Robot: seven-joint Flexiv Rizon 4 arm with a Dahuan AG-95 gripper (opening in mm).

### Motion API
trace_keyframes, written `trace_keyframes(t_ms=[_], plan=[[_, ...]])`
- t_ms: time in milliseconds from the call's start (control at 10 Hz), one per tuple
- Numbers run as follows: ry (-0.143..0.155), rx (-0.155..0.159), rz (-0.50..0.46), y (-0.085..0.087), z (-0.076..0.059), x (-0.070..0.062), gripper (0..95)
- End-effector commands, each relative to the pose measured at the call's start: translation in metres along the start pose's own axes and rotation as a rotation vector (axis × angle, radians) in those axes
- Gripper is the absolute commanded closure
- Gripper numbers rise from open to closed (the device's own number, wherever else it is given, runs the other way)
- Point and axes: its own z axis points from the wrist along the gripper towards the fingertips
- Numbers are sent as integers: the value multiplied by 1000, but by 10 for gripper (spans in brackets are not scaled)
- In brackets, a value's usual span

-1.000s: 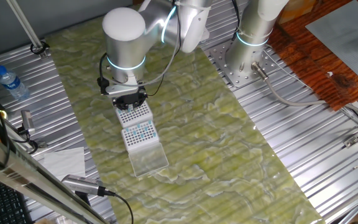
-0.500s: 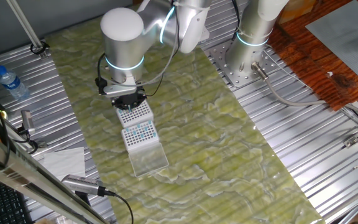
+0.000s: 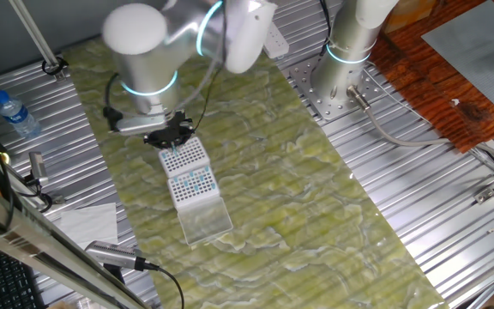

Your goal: Transfer all medium pipette tips from one holder to another

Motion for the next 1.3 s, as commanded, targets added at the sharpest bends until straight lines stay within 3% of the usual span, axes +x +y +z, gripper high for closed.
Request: trace_keyframes(t_ms=[100,300,400,700,800,900,1100,1300], plan=[[23,-42,40,-3,-27,-12,950],[23,-42,40,-3,-27,-12,950],[23,-74,101,-4,-42,-26,950],[30,-81,163,-6,-49,-57,950],[30,-79,181,-7,-47,-69,950],[30,-79,181,-7,-47,-69,950],[28,-76,220,-10,-38,-90,950],[34,-70,240,-10,-32,-103,950]])
